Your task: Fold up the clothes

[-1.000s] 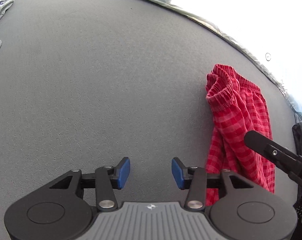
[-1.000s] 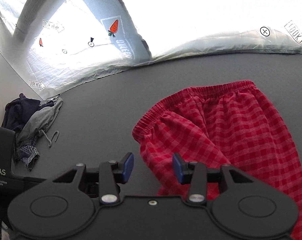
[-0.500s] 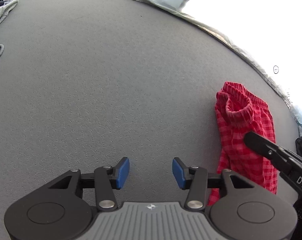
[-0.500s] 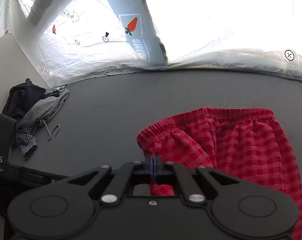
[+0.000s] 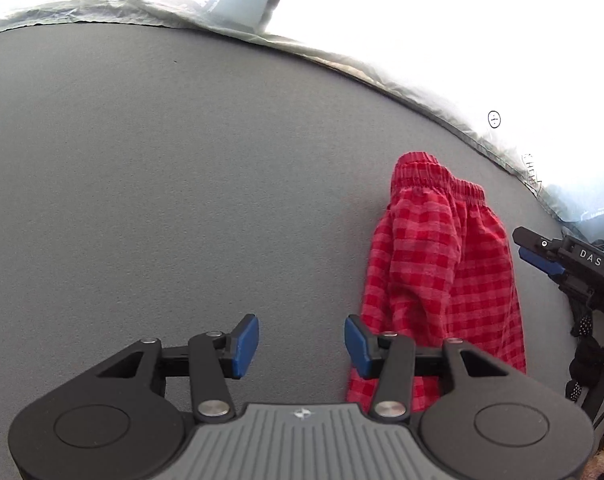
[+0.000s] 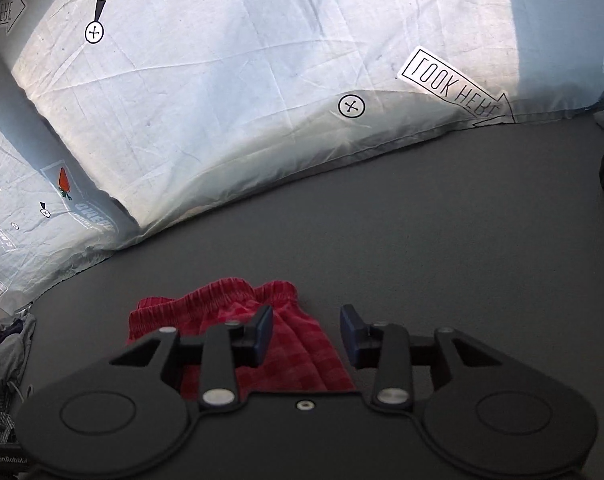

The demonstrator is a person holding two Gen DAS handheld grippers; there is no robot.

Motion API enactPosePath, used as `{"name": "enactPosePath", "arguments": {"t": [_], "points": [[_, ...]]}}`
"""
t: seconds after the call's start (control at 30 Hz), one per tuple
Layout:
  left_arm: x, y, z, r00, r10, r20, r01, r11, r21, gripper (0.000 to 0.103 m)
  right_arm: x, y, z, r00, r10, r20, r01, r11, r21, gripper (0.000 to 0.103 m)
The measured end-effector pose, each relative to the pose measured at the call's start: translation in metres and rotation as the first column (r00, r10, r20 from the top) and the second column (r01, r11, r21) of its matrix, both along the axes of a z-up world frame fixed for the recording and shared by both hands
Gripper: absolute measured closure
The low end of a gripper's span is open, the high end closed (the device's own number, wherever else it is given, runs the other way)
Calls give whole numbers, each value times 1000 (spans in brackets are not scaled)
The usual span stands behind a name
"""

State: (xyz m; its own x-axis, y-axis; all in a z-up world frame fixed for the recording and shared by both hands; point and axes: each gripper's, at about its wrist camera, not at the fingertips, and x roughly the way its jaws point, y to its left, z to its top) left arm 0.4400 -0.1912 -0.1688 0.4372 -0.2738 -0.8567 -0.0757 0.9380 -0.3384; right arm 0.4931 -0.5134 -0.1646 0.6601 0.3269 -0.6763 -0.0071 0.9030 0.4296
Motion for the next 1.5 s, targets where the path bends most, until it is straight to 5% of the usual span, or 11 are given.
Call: {"name": "enactPosePath", "arguments": {"t": [0.2,0.27,0.3,0.37,0.4,0.43,0.6,0.73,0.83,1.2,1.5], "points": [[37,-37,-6,993,-100,61,102,995,-19,53,-5,15,-19,995,94,-35,-94,996,-7,66],[48,-46,-11,990,-119,78,120,993,-11,55,-8,17,-18,994,107,-27,-108,994,-30,98],[53,-51,-13,989,-126,83,127,992,-6,56,-9,18,-17,994,105,-22,-106,993,-44,99],[61,-59,-17,985,-139,100,139,990,2,77,-12,13,-10,997,80,22,-78,995,-53,101],[63,-62,-18,984,-141,107,141,990,13,100,-12,9,-7,997,65,41,-63,997,-48,101],[65,-65,-19,983,-144,116,142,990,24,101,-13,5,-4,997,43,59,-40,998,-47,101],[73,-56,-24,985,-106,135,98,993,66,101,-5,-12,-9,999,-26,40,32,988,-154,98],[64,-31,-20,992,-46,116,43,999,25,88,-12,-13,-10,999,-49,-9,45,968,-248,82],[41,-11,-11,992,-33,122,35,999,-12,74,-39,-24,-6,998,-54,-21,48,976,-212,63],[-87,-15,-25,990,-139,-18,138,988,-76,64,-177,-55,-18,978,-142,-154,133,989,-65,63],[-149,-19,-40,980,-178,-92,161,973,-166,62,-236,-66,-24,973,-136,-187,153,985,76,63]]}}
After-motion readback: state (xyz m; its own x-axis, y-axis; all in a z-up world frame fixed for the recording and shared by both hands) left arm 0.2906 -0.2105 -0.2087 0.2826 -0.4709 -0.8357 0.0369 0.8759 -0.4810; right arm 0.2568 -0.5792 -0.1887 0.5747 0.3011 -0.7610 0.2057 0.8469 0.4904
